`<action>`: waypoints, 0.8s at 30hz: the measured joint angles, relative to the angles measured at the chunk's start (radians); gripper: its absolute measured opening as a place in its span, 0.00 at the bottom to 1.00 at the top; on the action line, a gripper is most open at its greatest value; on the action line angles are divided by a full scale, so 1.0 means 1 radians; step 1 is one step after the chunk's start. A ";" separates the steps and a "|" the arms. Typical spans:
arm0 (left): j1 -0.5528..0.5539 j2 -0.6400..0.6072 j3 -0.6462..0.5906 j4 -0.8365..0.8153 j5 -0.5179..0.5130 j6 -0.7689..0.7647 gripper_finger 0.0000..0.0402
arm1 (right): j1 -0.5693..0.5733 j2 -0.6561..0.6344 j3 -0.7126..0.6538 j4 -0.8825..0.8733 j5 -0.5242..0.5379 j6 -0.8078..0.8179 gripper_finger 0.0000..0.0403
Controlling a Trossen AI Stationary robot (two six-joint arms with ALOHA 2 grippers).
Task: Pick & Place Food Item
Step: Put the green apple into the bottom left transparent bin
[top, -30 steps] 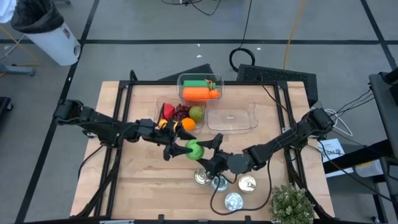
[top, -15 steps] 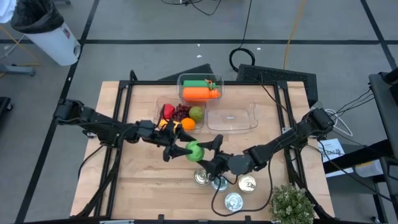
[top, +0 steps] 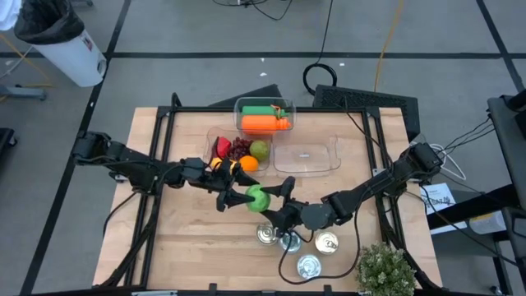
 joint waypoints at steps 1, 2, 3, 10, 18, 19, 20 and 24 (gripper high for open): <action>-0.006 0.000 0.000 -0.014 -0.003 -0.002 0.90 | 0.000 0.000 0.000 -0.004 -0.003 -0.002 0.76; -0.016 0.000 0.000 -0.020 -0.011 0.001 0.92 | 0.000 0.000 0.000 -0.008 -0.007 -0.003 0.76; -0.027 0.000 0.000 -0.021 -0.026 0.010 0.94 | 0.000 0.000 0.000 -0.010 -0.008 -0.003 0.76; -0.066 0.000 0.000 -0.029 -0.105 0.052 0.98 | 0.000 0.000 0.000 -0.007 -0.007 -0.002 0.76; -0.063 0.000 -0.002 -0.018 -0.227 0.029 0.98 | -0.010 0.000 0.000 -0.006 0.017 -0.002 0.76; -0.061 0.000 -0.002 0.003 -0.205 0.048 0.98 | -0.012 0.000 0.000 -0.002 0.018 -0.006 0.76; -0.060 0.000 -0.002 0.021 -0.175 0.069 0.98 | -0.014 0.000 0.000 0.004 0.017 -0.011 0.76; -0.067 0.003 -0.004 0.082 -0.056 0.131 0.99 | -0.012 0.000 0.004 0.046 -0.012 -0.037 0.76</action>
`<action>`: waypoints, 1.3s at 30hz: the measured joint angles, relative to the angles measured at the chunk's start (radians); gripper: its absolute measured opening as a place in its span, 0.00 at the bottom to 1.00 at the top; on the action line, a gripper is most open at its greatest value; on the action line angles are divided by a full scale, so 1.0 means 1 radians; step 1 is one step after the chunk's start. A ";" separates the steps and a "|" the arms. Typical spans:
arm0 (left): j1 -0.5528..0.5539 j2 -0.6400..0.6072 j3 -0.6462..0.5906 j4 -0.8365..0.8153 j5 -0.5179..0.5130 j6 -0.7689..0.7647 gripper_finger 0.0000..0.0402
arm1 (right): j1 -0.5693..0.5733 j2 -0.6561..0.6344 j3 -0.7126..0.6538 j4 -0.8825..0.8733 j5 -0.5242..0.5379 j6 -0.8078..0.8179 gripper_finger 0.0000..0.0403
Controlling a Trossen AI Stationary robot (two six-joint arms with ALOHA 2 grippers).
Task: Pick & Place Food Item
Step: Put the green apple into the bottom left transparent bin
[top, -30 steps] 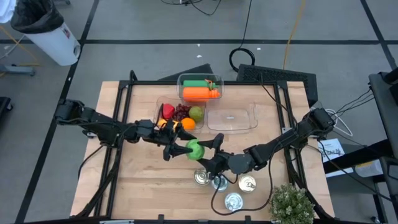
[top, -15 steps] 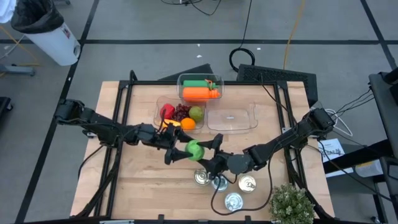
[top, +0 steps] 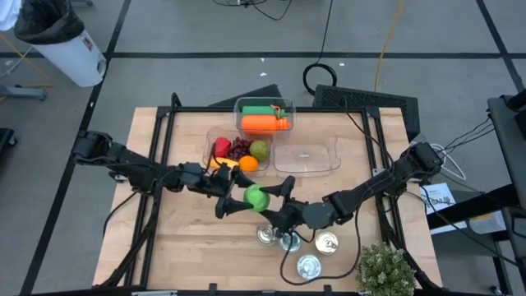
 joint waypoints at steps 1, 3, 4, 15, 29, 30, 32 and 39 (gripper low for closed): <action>-0.004 -0.001 0.000 0.005 0.004 0.000 0.99 | 0.000 0.000 0.001 0.005 -0.008 0.000 0.76; -0.005 -0.001 0.000 0.006 0.005 -0.011 0.99 | 0.000 -0.001 0.002 0.003 -0.010 0.006 0.76; -0.005 -0.001 0.000 0.006 0.007 -0.022 0.99 | 0.000 -0.001 0.002 0.002 -0.010 0.010 0.76; 0.005 -0.002 0.001 0.002 -0.058 -0.075 0.97 | -0.001 -0.001 0.000 -0.003 0.008 0.017 0.76; 0.051 -0.002 0.007 0.008 -0.108 -0.092 0.80 | 0.047 -0.052 -0.004 -0.054 0.048 0.110 0.86; 0.062 -0.003 0.006 0.000 -0.096 -0.100 0.80 | 0.061 -0.071 -0.002 -0.058 0.065 0.126 0.87; 0.078 0.001 0.004 -0.020 -0.080 -0.108 0.80 | 0.093 -0.118 0.000 -0.105 0.088 0.162 0.88; 0.140 -0.001 0.004 -0.043 -0.067 -0.099 0.80 | 0.158 -0.228 -0.002 -0.301 0.088 0.345 0.86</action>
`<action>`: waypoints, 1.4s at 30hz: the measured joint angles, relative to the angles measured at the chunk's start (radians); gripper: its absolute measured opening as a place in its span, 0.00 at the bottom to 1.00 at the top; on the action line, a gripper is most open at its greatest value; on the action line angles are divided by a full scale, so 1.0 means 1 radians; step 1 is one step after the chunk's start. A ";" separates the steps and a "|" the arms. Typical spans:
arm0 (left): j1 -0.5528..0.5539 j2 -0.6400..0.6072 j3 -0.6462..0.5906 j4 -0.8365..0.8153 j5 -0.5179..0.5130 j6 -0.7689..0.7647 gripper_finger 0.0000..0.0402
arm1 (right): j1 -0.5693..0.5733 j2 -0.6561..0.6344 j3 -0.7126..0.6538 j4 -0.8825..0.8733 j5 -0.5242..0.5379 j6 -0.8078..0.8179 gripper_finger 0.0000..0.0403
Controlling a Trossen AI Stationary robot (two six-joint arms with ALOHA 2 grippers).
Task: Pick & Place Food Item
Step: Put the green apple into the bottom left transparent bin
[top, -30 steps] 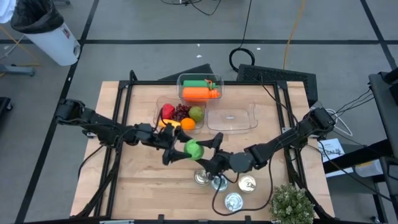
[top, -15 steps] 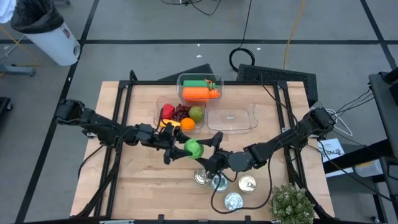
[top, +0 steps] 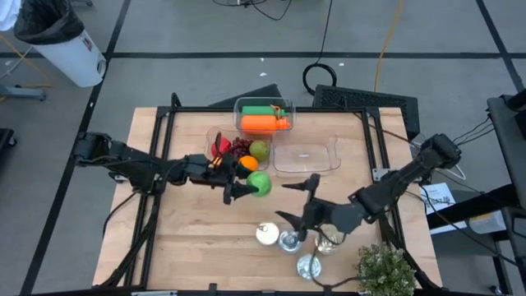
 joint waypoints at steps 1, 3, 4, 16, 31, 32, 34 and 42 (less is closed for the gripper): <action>0.011 0.000 0.000 -0.002 0.000 0.000 0.80 | 0.008 -0.015 -0.001 -0.024 -0.001 0.026 0.86; 0.036 -0.003 0.000 -0.018 0.007 0.006 0.80 | 0.023 -0.046 -0.030 -0.030 -0.013 0.063 0.85; 0.049 -0.011 0.000 -0.041 0.006 0.012 0.80 | 0.027 -0.061 -0.048 -0.032 -0.034 0.078 0.85; 0.244 -0.151 0.000 -0.465 -0.136 0.075 0.80 | 0.026 -0.326 -0.474 0.380 -0.172 0.142 0.84; 0.371 -0.133 0.000 -0.823 -0.206 -0.036 0.95 | 0.004 -0.464 -0.714 0.592 -0.160 0.142 0.83; 0.371 -0.133 0.000 -0.814 -0.184 -0.033 0.97 | 0.004 -0.464 -0.715 0.578 -0.160 0.151 0.83; 0.371 -0.141 0.000 -0.814 -0.150 -0.035 0.97 | 0.004 -0.464 -0.715 0.563 -0.161 0.170 0.83; 0.372 -0.237 -0.001 -0.811 -0.176 -0.021 0.91 | 0.005 -0.465 -0.715 0.540 -0.161 0.187 0.83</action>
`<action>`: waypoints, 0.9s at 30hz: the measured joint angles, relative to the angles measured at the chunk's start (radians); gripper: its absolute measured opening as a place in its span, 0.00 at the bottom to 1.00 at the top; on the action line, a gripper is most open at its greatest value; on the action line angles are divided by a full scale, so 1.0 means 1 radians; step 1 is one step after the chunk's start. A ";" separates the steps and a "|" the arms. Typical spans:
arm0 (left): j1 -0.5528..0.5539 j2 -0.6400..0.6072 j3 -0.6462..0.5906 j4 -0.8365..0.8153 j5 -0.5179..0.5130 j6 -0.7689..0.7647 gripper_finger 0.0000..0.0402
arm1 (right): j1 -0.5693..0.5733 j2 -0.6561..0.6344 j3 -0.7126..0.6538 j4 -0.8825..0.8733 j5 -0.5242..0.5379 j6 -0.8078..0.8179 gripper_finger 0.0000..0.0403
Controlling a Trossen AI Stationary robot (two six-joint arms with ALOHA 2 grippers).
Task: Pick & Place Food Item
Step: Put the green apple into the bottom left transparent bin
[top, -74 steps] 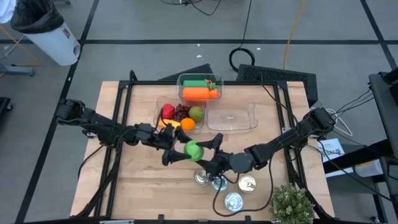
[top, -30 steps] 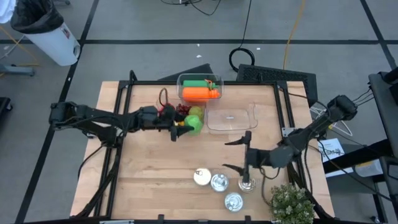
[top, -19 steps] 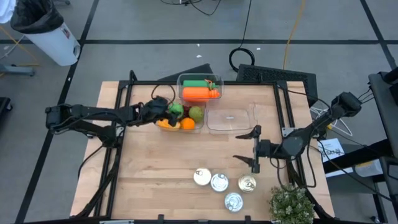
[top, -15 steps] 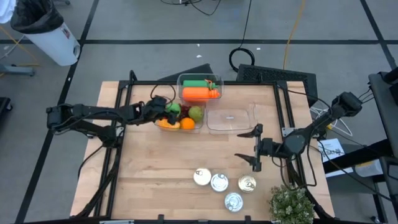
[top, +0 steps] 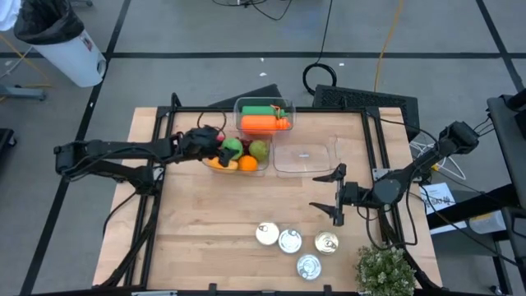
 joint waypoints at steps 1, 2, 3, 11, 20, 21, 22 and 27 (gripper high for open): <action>0.000 -0.005 0.000 0.003 0.000 0.002 0.91 | 0.000 0.000 0.000 0.000 0.000 0.000 0.83; 0.000 -0.008 0.000 0.008 0.000 -0.003 0.92 | 0.000 0.000 0.000 0.000 0.000 0.000 0.83; 0.000 -0.009 0.000 0.016 0.000 -0.009 0.92 | 0.000 0.000 0.000 0.000 0.000 -0.001 0.83; -0.001 -0.003 0.000 0.066 0.000 0.040 0.97 | 0.000 0.000 0.000 -0.001 0.000 0.000 0.83; -0.003 -0.004 0.000 0.067 0.068 0.041 0.98 | 0.000 0.000 0.000 -0.001 0.000 0.000 0.83; -0.003 -0.004 0.000 0.067 0.081 0.039 0.98 | 0.000 0.000 0.000 -0.001 0.000 0.000 0.83; -0.003 -0.004 0.000 0.068 0.097 0.030 0.98 | 0.000 0.000 0.000 -0.001 0.000 0.000 0.83; -0.006 -0.004 0.000 0.123 0.148 -0.041 0.98 | 0.000 0.000 0.000 -0.001 0.000 0.000 0.83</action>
